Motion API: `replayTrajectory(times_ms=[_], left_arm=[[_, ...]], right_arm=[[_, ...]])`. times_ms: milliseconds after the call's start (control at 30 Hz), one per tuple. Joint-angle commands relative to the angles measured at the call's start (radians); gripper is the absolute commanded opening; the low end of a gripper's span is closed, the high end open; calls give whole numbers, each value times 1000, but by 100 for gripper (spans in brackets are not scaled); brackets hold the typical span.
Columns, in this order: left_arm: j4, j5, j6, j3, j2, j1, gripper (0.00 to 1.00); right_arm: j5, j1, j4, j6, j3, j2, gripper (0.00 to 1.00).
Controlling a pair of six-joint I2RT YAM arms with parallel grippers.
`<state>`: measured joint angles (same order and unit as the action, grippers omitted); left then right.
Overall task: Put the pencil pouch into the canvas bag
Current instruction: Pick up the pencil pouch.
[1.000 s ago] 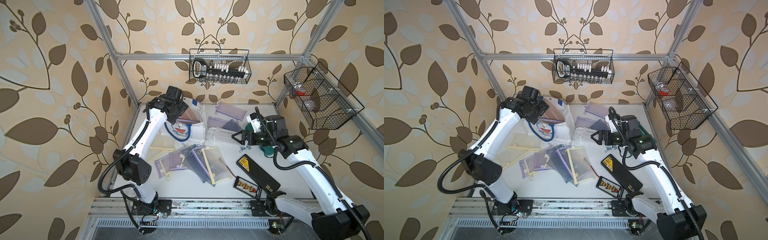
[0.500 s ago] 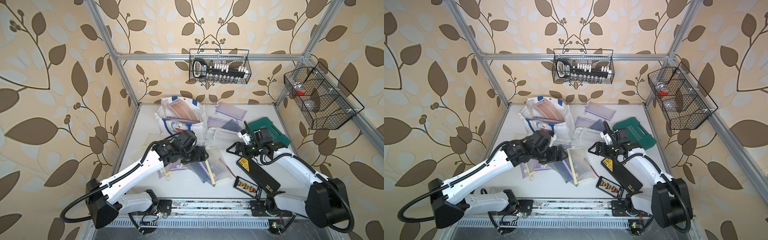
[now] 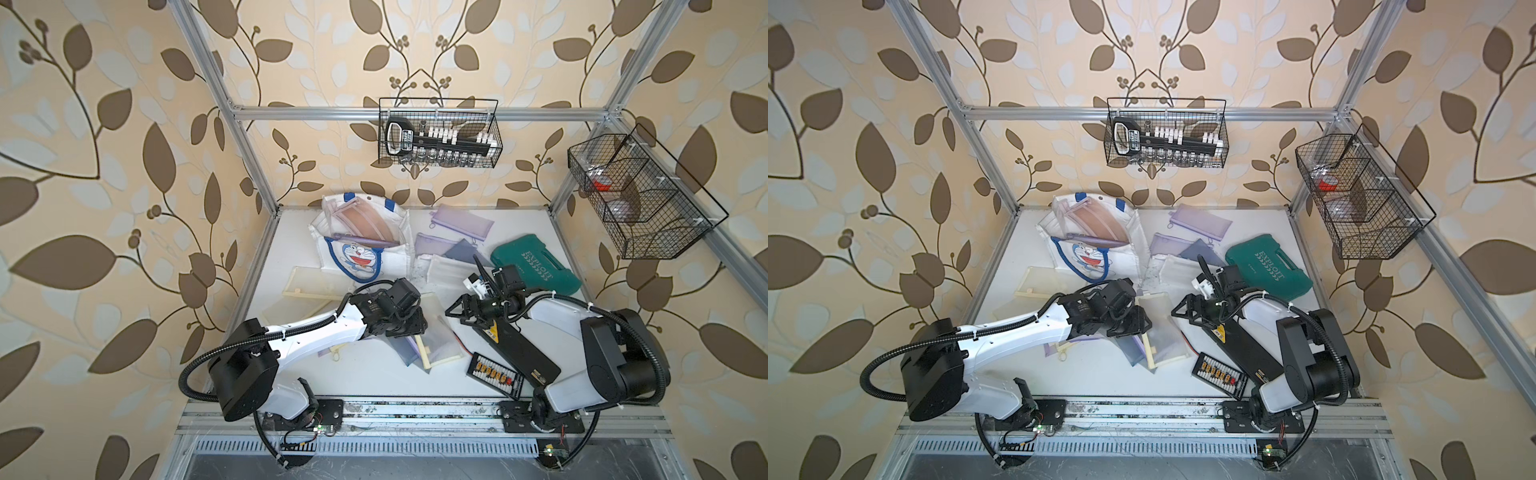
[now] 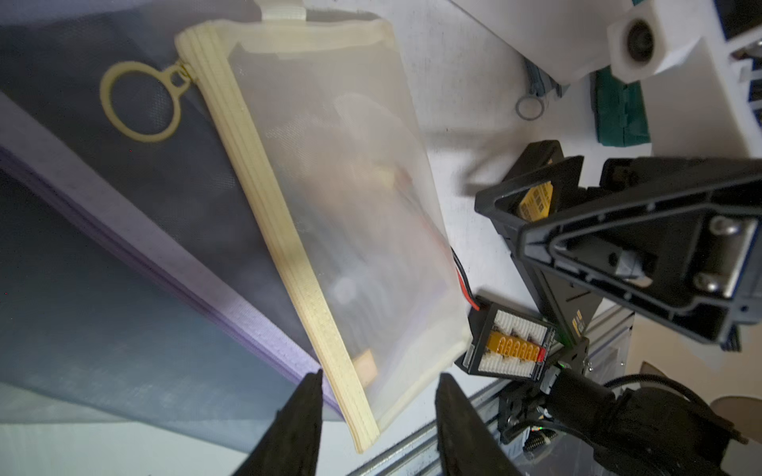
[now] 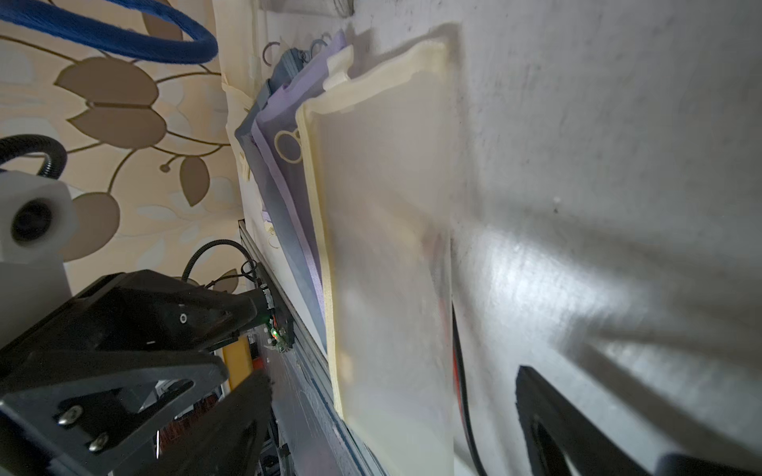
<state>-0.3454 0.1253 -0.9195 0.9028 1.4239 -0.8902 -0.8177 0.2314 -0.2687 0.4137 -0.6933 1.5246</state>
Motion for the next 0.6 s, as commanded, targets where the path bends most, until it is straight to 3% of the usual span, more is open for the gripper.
replayTrajectory(times_ms=[0,167,267,567], left_arm=[[92,-57,-16,-27,49,2,51],[174,-49,-13,-57,112,5,60],[223,-45,-21,-87,132,8,61],[534,61,-71,-208,170,30,51]], right_arm=[[-5,32,33,-16,-14,37,90],[21,71,54,-22,-19,88,88],[29,83,73,-18,-14,108,84],[43,123,81,-10,-25,123,61]])
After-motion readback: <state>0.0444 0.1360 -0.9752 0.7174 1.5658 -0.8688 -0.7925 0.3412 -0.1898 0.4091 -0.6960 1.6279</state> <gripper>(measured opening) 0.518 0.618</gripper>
